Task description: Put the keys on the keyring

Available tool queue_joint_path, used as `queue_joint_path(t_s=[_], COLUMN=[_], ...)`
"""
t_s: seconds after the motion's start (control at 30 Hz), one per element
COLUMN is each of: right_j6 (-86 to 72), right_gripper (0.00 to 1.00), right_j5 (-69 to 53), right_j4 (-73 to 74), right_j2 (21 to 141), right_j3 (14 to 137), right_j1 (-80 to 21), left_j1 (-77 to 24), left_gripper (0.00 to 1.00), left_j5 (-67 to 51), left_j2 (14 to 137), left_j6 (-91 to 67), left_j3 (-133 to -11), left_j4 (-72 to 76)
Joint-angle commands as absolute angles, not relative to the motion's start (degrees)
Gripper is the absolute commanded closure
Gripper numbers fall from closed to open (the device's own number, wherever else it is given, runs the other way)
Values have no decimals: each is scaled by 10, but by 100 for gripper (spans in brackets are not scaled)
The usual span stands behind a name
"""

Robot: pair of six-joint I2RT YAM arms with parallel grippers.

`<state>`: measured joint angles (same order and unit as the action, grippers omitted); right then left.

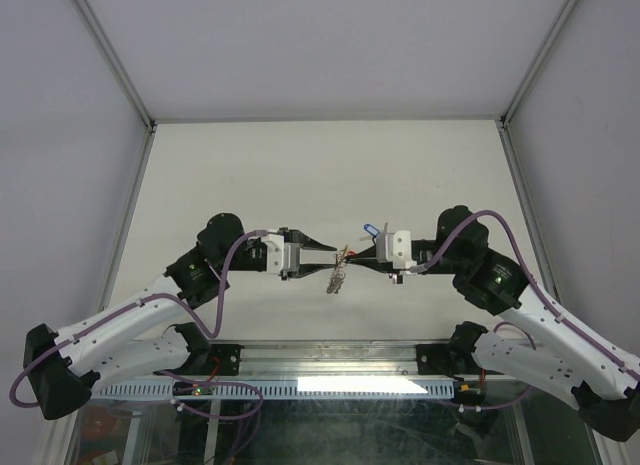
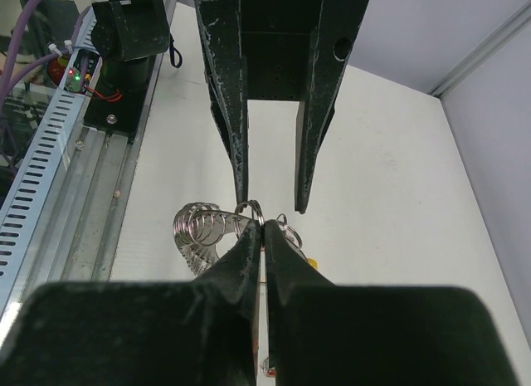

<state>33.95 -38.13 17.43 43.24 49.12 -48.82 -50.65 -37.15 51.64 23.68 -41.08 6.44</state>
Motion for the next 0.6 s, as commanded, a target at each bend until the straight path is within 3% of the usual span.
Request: queue_joint_path(t_s=[0.0,0.57], right_j6=[325,312], right_gripper=[100,100], right_j5=[-379,-366], right_j4=[126,125], right_j2=[434,453], right_j3=[518,518], right_j1=[-492,-495], left_j1=[-510,-510], left_gripper=[68,71], left_j5=[-395,-412], left_j2=[522,531], left_j6=[247,239], left_j3=[-420,-421], left_j4=[96,119])
